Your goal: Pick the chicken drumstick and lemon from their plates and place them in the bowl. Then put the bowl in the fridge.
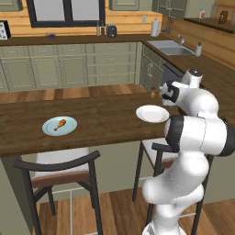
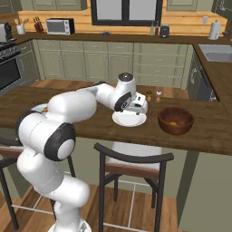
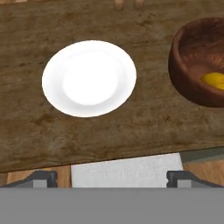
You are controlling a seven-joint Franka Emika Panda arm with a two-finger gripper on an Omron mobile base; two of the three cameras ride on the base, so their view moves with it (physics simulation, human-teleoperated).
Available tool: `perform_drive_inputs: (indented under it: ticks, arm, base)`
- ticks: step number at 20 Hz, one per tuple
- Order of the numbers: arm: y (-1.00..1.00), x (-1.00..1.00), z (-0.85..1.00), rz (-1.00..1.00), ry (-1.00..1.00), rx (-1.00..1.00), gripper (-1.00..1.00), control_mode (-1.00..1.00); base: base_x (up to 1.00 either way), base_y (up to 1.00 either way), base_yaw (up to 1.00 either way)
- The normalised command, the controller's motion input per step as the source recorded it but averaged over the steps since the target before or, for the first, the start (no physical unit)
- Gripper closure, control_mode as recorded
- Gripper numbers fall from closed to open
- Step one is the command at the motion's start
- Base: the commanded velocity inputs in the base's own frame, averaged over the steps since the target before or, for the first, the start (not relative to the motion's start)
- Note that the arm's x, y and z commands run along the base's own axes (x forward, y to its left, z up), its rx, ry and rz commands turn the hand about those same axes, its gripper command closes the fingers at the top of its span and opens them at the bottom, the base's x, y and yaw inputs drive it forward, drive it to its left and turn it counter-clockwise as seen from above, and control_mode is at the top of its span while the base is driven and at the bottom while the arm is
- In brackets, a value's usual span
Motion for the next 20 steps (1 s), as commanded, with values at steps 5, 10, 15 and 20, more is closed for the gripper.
perform_drive_inputs:
  ticks: [5, 10, 15, 20]
  arm:
    - [0.71, -0.41, 0.40, 0.01, 0.02, -0.05, -1.00, -1.00]
    - [0.72, -0.44, 0.11, 0.00, 0.05, 0.04, -1.00, -1.00]
    - [0.48, -0.46, 0.07, 0.01, 0.00, 0.09, -1.00, -1.00]
    - [0.34, -0.53, 0.00, 0.00, 0.00, 0.02, -1.00, -1.00]
  base:
    - [0.00, 0.00, 0.00]
    - [0.00, 0.00, 0.00]
    - [0.00, 0.00, 0.00]
    - [0.00, 0.00, 0.00]
